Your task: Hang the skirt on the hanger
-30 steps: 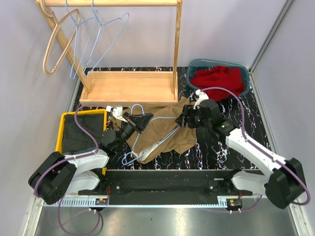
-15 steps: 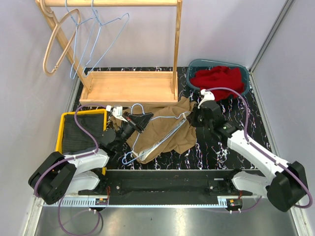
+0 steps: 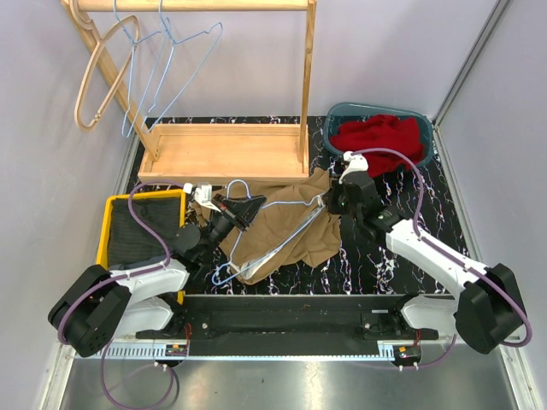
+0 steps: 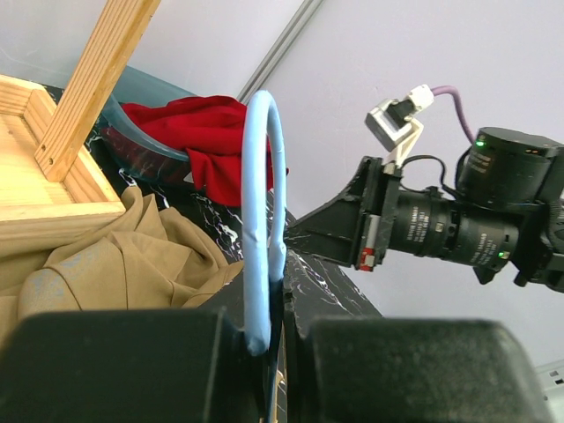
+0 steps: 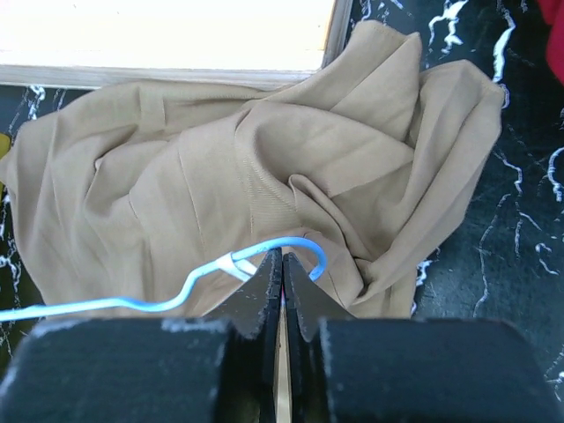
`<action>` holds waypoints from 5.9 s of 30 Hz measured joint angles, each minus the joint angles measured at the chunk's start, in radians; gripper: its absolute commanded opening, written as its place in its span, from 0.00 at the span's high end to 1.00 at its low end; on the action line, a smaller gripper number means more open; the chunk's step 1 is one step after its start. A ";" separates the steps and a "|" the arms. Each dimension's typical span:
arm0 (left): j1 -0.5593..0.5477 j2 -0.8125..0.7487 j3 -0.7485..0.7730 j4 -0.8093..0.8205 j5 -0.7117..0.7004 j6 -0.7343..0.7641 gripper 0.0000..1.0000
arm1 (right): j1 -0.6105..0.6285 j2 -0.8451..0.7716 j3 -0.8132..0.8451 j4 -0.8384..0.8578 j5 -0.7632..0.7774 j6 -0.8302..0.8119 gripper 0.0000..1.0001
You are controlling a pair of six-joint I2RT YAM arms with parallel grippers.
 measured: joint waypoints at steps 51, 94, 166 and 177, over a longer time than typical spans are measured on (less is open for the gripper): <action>-0.005 -0.278 0.691 -1.010 0.438 0.449 1.00 | 0.000 -0.228 0.389 -0.219 -0.756 -0.344 0.09; -0.005 -0.379 0.708 -1.087 0.576 0.381 1.00 | 0.244 -0.134 0.452 -0.444 -0.772 -0.475 1.00; -0.006 -0.588 0.763 -1.662 -0.380 0.248 0.01 | -0.031 0.678 1.456 -0.526 0.016 -0.269 0.13; -0.006 -0.535 0.734 -1.677 -0.439 0.219 0.01 | -0.034 0.518 1.481 -0.529 0.021 -0.265 0.00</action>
